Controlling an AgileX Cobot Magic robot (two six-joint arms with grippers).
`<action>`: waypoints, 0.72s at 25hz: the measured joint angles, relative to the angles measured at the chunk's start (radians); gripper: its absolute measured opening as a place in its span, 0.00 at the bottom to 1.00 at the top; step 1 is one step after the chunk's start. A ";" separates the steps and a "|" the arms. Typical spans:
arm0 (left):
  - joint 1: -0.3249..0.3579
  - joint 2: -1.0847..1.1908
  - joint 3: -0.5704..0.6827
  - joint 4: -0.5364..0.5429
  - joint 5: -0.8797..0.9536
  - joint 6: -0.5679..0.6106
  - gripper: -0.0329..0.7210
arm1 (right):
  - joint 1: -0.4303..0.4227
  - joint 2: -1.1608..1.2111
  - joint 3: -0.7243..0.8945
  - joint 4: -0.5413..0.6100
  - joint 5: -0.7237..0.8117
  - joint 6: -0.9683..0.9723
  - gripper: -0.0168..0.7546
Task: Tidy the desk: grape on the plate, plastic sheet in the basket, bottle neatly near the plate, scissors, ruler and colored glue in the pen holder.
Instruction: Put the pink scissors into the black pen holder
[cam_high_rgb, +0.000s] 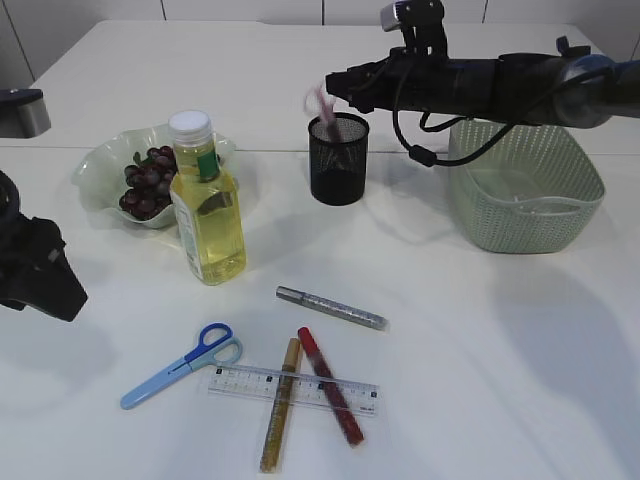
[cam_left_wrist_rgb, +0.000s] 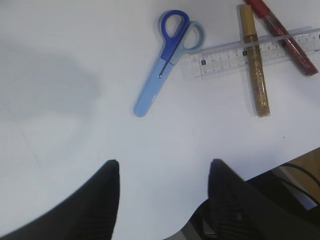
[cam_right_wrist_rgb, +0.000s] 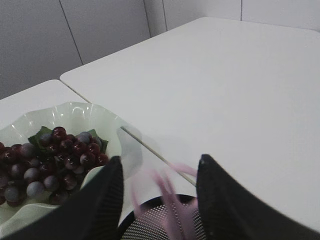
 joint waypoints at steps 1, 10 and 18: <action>0.000 0.000 0.000 0.000 0.000 0.000 0.59 | 0.000 0.000 -0.004 0.000 0.008 -0.002 0.52; 0.000 0.000 0.000 0.000 0.000 0.000 0.59 | 0.002 -0.016 -0.007 -0.025 -0.002 0.080 0.62; 0.000 0.000 0.000 0.000 0.000 0.000 0.59 | 0.002 -0.265 -0.007 -0.826 0.012 0.988 0.62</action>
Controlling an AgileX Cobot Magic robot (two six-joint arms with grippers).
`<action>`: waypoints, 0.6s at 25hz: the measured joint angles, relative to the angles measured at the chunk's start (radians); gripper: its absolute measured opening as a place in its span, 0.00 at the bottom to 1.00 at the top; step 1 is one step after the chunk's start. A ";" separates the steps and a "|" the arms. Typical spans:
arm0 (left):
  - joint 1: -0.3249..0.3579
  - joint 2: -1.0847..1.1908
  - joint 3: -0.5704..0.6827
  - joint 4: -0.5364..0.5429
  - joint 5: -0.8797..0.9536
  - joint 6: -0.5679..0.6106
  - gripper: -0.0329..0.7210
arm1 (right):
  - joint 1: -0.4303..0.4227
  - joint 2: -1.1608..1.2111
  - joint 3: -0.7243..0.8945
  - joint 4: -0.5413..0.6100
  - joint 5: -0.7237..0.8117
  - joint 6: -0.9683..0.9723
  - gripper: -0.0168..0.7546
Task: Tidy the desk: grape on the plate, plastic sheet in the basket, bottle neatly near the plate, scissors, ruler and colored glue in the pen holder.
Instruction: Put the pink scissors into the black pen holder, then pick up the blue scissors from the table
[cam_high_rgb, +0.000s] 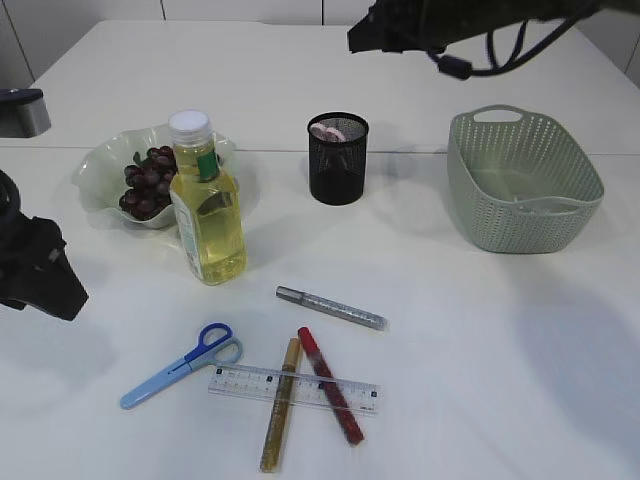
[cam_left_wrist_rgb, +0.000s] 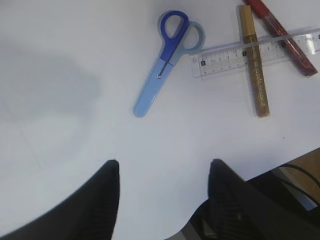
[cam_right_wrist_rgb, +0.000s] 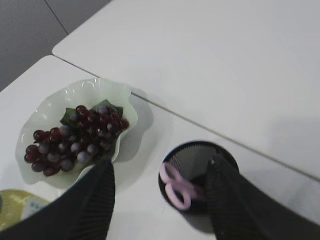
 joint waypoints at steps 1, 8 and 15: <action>0.000 0.000 0.000 0.000 0.000 0.000 0.59 | 0.000 -0.043 0.000 -0.095 0.037 0.165 0.61; 0.000 0.000 0.000 0.000 -0.002 0.000 0.59 | 0.000 -0.275 0.000 -0.449 0.463 0.623 0.59; 0.000 0.000 0.000 0.000 -0.027 0.009 0.59 | 0.000 -0.418 0.044 -0.599 0.553 0.759 0.59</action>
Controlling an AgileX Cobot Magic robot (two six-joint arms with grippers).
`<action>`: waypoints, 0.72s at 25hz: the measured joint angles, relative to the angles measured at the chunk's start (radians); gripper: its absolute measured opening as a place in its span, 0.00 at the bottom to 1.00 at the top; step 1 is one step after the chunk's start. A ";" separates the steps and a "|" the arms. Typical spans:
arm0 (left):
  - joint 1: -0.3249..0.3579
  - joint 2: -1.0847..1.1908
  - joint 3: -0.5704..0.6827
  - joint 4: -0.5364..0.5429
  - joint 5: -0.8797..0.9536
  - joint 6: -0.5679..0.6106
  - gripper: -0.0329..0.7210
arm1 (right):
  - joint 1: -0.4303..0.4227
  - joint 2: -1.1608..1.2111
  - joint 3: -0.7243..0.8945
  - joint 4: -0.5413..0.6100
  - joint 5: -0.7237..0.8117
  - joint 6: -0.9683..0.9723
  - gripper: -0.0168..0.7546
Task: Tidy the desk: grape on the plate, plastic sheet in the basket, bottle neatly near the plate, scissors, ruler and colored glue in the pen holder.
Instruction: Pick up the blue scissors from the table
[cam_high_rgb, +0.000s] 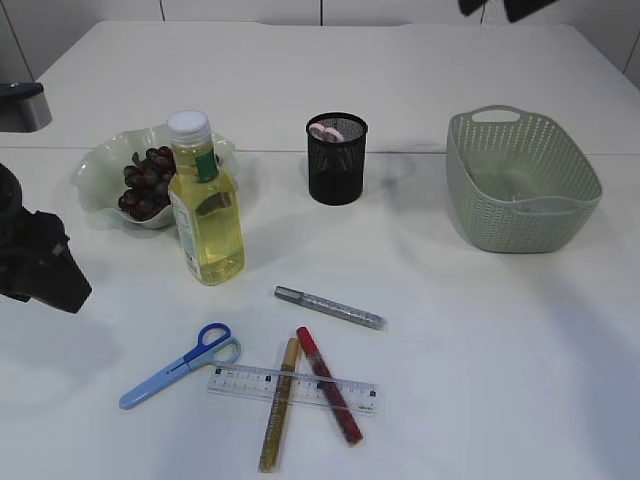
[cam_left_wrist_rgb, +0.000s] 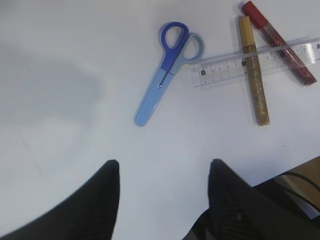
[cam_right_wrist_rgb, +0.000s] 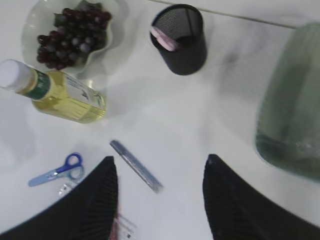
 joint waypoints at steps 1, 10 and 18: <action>0.000 0.000 0.000 0.000 0.000 0.021 0.59 | 0.000 -0.022 0.037 -0.037 0.002 0.025 0.59; -0.047 0.018 0.000 0.000 0.004 0.235 0.59 | 0.008 -0.224 0.462 -0.175 0.003 0.077 0.58; -0.141 0.194 0.000 0.078 -0.059 0.249 0.59 | 0.008 -0.268 0.683 -0.176 -0.005 0.071 0.58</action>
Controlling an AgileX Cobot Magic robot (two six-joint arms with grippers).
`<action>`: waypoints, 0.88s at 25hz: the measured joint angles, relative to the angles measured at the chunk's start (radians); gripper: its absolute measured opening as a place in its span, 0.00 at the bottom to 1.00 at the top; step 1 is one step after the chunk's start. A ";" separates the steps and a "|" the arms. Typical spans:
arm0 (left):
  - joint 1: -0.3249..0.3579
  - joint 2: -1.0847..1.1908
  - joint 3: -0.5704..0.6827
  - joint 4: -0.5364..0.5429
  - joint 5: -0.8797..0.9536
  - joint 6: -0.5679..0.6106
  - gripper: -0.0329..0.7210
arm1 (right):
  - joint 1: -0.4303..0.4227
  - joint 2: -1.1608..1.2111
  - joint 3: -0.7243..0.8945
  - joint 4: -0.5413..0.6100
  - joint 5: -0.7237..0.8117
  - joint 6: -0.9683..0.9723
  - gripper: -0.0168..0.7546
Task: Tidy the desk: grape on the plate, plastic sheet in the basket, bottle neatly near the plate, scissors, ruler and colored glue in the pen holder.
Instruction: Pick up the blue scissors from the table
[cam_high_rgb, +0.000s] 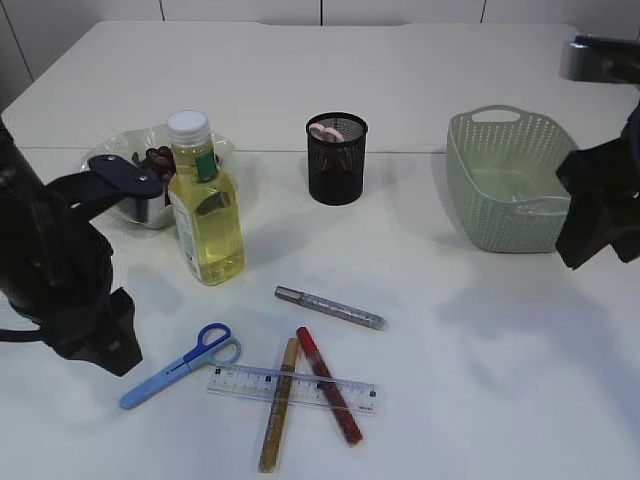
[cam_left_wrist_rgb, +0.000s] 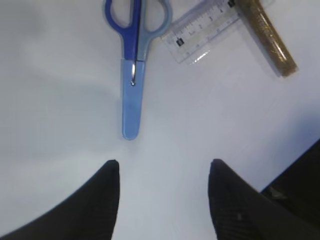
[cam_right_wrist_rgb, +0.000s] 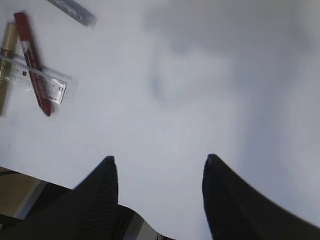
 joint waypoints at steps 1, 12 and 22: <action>0.000 0.019 0.000 0.002 -0.017 0.000 0.59 | 0.000 0.000 0.002 0.000 -0.005 -0.002 0.58; 0.000 0.161 0.000 0.010 -0.182 0.000 0.59 | 0.000 0.000 0.006 0.000 -0.026 -0.005 0.58; -0.030 0.258 0.000 0.010 -0.278 0.000 0.59 | 0.000 0.000 0.006 0.000 -0.034 -0.007 0.58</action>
